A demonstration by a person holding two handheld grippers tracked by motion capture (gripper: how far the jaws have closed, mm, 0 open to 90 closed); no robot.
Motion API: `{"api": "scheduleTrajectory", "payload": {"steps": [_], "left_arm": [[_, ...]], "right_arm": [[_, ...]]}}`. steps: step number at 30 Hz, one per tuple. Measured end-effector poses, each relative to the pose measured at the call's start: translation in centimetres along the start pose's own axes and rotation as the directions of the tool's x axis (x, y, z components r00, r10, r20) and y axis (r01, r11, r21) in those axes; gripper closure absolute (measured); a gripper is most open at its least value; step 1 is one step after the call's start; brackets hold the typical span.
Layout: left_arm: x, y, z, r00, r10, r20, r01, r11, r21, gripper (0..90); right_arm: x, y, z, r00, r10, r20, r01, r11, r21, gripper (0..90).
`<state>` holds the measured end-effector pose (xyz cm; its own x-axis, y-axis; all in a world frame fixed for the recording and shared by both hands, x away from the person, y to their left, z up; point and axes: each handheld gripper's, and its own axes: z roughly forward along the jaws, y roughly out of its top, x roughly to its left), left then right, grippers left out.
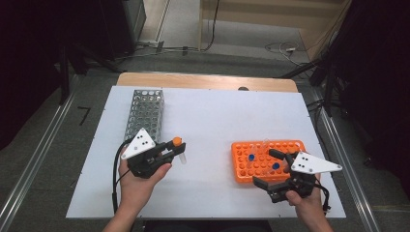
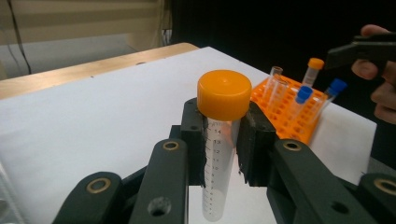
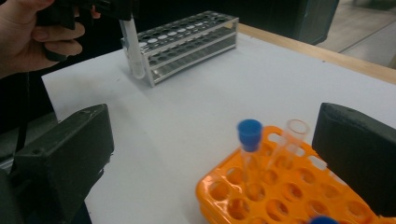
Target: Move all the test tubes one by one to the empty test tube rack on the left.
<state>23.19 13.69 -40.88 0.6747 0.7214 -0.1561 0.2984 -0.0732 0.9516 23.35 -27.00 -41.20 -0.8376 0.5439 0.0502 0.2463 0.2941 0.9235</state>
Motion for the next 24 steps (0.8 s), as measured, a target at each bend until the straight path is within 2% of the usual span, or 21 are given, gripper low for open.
{"api": "scheduleTrajectory", "payload": {"steps": [12,19,22,24], "left_arm": [[3.5,2.1,0.6,0.9969,-0.018,-0.076,0.017,0.9997,-0.019,74.9],[5.7,3.4,1.2,0.991,-0.001,-0.134,-0.002,0.9997,-0.024,74.9],[6.8,4.0,1.6,0.9894,-0.018,-0.144,0.012,0.9992,-0.039,74.8],[7.4,4.4,1.9,0.9876,-0.009,-0.157,0.003,0.9994,-0.033,74.8]], "right_arm": [[-3.4,-1.0,-2.7,0.9942,0.065,0.086,-0.061,0.997,-0.047,0.0],[-5.0,-2.0,-3.8,0.9873,0.103,0.121,-0.097,0.994,-0.053,0.0],[-5.4,-2.3,-4.3,0.9833,0.119,0.138,-0.111,0.992,-0.062,0.0],[-5.7,-2.4,-4.5,0.9812,0.123,0.149,-0.115,0.991,-0.065,0.0]]}}
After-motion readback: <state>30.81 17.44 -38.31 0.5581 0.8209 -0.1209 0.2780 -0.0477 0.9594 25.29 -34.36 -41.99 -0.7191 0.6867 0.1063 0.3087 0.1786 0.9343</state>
